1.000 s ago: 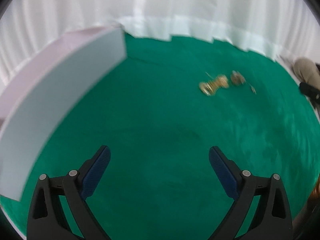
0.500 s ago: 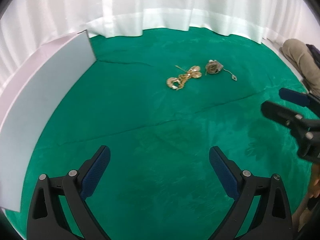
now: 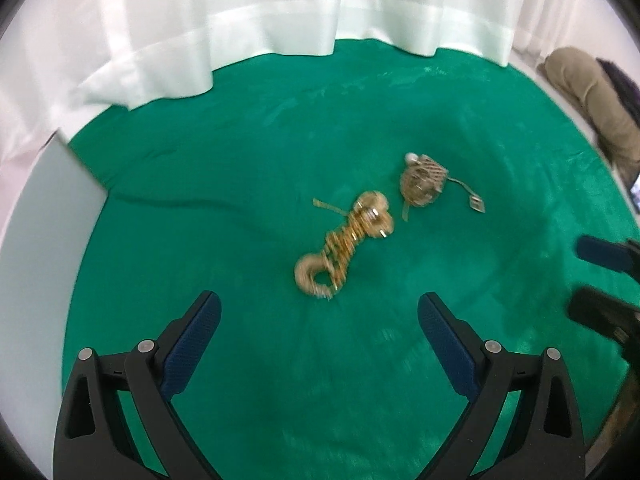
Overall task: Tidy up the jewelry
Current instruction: 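Grasp the gold chain necklace with left tool while right tool grasps the gold mesh pendant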
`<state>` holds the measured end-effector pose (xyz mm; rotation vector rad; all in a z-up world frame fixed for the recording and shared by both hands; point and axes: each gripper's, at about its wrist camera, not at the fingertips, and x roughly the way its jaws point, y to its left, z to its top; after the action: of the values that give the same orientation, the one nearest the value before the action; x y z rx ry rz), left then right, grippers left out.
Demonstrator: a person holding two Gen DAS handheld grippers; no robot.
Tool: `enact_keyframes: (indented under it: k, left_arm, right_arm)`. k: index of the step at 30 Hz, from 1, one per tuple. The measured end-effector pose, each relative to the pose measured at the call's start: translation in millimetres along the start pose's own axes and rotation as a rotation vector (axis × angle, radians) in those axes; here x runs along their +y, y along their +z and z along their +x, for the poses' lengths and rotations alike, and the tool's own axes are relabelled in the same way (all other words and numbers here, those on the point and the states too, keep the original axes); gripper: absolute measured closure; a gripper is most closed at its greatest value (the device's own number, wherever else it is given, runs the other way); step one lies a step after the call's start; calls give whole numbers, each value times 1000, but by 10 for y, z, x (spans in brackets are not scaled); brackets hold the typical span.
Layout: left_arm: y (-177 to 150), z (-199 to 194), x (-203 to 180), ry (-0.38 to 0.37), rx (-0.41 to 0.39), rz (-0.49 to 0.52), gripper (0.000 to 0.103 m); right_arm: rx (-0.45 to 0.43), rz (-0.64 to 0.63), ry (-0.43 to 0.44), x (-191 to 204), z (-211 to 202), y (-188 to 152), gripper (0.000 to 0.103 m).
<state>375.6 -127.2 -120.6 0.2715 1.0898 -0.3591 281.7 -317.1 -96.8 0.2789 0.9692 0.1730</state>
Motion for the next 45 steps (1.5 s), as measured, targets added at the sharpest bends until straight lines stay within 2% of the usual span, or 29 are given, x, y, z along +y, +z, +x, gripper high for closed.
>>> enact_keyframes:
  k: [5, 8, 10, 11, 12, 13, 15, 20, 25, 31, 35, 37, 40, 41, 42, 45]
  left_arm:
    - [163, 298, -55, 79, -23, 69, 7]
    - [227, 398, -71, 55, -32, 72, 19]
    - [254, 407, -78, -7, -51, 61, 36]
    - [258, 412, -87, -28, -54, 62, 40]
    - [252, 404, -98, -47, -59, 63, 52]
    - [239, 388, -105, -70, -64, 64, 70]
    - [202, 350, -105, -77, -61, 67, 96]
    - [51, 232, 31, -96, -40, 3, 98]
    - [-285, 28, 306, -80, -33, -94, 100]
    - [-711, -206, 541, -20, -26, -174, 99]
    - [-955, -317, 663, -12, -18, -244, 99]
    - [-1053, -364, 705, -8, -18, -274, 99]
    - [-1158, -424, 738, -4, -22, -299, 99]
    - [-1182, -440, 745, -6, -22, -304, 99]
    - [-1198, -449, 749, -8, -21, -306, 99]
    - [-1254, -482, 769, -11, -18, -310, 99]
  right_arm:
    - [24, 7, 15, -43, 62, -34, 22]
    - [32, 23, 16, -87, 87, -62, 22]
    - [36, 38, 23, -120, 99, -85, 22]
    - [38, 45, 27, -130, 104, -100, 22]
    - [41, 51, 32, -136, 104, -120, 22]
    - [41, 53, 36, -140, 103, -135, 22]
    - [42, 49, 39, -132, 92, -162, 22]
    - [39, 52, 44, -128, 84, -157, 22]
    - [46, 92, 73, -165, 86, -77, 22]
    - [78, 261, 137, -208, 397, 386, 22]
    - [109, 317, 115, -55, 762, 636, 27]
    - [101, 313, 46, 98, 925, 710, 28]
    - [96, 258, -71, 303, 1096, 762, 42]
    - [104, 249, -112, 345, 1150, 747, 54]
    - [102, 261, -133, 356, 1182, 717, 73]
    - [67, 271, -161, 319, 1162, 646, 99]
